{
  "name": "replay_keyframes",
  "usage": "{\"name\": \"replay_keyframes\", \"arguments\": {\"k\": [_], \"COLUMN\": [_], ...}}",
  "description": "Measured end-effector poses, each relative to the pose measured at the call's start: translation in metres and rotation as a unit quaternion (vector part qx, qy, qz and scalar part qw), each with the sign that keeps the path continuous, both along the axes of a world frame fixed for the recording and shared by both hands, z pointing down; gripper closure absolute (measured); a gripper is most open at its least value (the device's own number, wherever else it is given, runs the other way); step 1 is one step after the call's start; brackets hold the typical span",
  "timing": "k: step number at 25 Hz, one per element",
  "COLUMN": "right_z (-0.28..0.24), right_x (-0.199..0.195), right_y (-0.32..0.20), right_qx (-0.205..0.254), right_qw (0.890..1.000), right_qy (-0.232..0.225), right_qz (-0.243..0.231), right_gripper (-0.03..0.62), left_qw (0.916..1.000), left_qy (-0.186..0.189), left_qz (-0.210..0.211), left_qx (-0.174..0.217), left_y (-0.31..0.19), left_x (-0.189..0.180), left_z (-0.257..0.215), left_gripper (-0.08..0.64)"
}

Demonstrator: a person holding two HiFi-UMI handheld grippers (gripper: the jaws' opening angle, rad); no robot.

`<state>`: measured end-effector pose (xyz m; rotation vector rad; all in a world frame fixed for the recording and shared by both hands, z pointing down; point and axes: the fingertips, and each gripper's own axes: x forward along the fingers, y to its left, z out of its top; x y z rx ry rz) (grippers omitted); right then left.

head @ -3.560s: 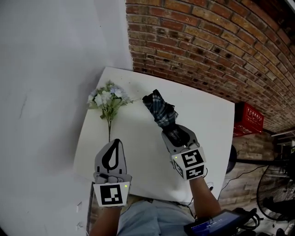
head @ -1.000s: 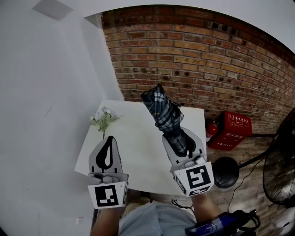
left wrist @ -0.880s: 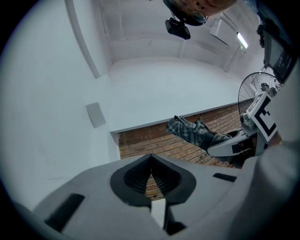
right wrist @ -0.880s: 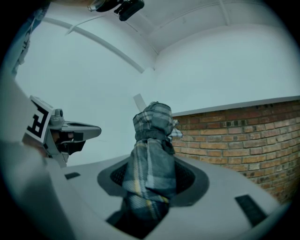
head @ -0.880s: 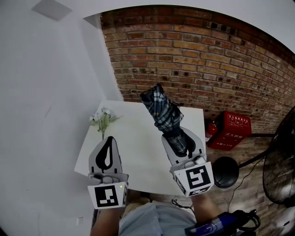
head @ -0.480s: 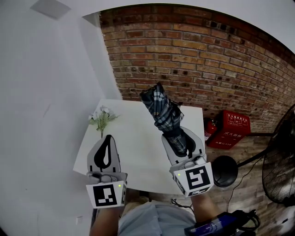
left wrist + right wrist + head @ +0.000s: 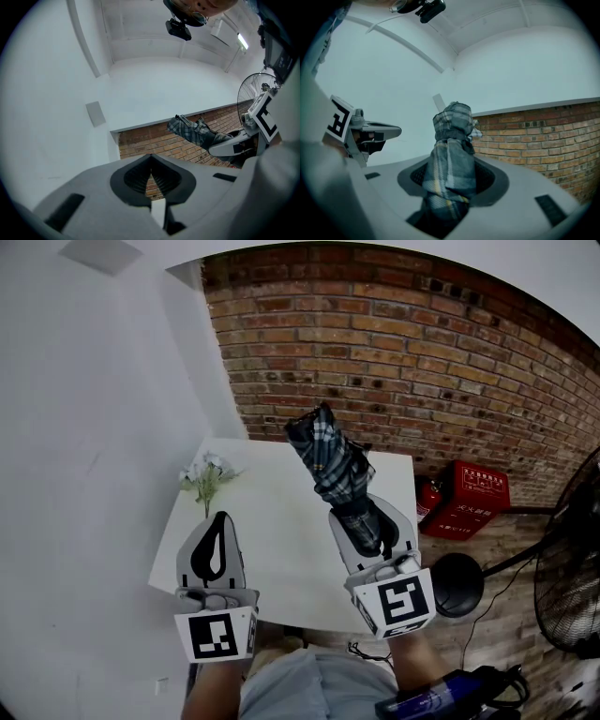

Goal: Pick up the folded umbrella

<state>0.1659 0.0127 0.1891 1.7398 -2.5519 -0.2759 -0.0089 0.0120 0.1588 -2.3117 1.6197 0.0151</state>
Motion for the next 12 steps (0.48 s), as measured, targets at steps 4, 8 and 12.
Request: {"name": "replay_keyframes", "arguments": {"k": [4, 8, 12], "right_z": [0.0000, 0.0009, -0.0003], "right_x": [-0.0003, -0.0001, 0.0002], "right_y": [-0.0001, -0.0005, -0.0014], "right_qx": [0.000, 0.000, -0.002], "right_qw": [1.000, 1.000, 1.000], "right_qy": [0.001, 0.002, 0.003], "right_qz": [-0.001, 0.000, 0.001], "right_gripper": [0.397, 0.397, 0.397], "left_qw": [1.0000, 1.0000, 0.9997], "left_qy": [-0.001, 0.002, 0.013], "left_qz": [0.000, 0.000, 0.002], "left_qx": [0.000, -0.002, -0.019], "left_y": [-0.0003, -0.0006, -0.0013], "left_x": [0.0006, 0.0005, 0.0035], "left_z": [-0.0001, 0.0016, 0.0029], "left_gripper": [0.554, 0.553, 0.554]}}
